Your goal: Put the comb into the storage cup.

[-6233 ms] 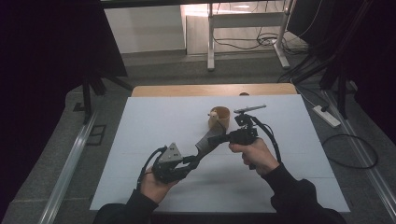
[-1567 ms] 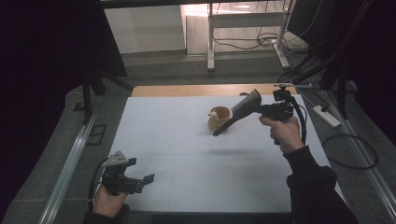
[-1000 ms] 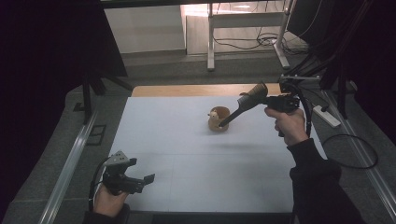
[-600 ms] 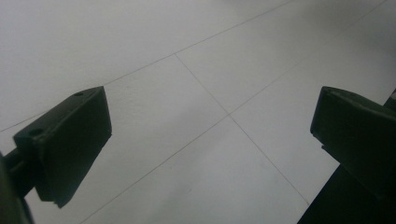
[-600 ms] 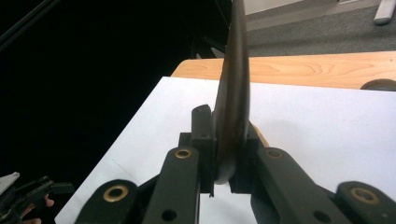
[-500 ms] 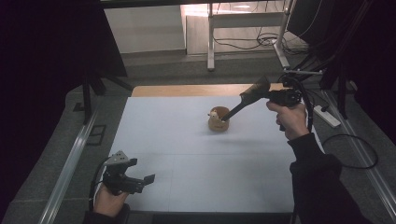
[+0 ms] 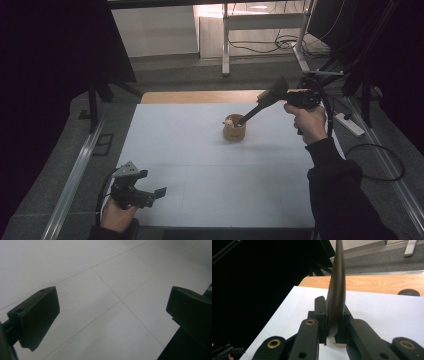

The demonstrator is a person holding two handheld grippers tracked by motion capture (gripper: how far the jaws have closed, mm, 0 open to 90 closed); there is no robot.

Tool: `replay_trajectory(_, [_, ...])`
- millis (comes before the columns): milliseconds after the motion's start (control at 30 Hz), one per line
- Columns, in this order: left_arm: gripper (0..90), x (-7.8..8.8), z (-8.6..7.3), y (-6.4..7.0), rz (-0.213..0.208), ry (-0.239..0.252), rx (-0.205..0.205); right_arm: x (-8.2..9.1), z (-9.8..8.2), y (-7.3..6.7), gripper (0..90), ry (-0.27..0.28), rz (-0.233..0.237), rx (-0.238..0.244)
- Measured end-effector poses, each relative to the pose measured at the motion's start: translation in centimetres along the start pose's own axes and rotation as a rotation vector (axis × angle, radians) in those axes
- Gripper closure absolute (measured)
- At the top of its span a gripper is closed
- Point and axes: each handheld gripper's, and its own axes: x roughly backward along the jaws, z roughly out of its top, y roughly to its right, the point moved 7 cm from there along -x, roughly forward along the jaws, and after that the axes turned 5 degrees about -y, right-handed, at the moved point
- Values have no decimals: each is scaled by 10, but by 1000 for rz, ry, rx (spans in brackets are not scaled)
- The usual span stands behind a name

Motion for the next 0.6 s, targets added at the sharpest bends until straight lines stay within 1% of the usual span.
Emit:
replay_trajectory(267, [0,0,0,0,-6,0,1,-4,6,2,843,7,-13,-2])
replay_trajectory(600, [0,0,0,0,-12,2,2,-14,9,7,843,4,-37,-3])
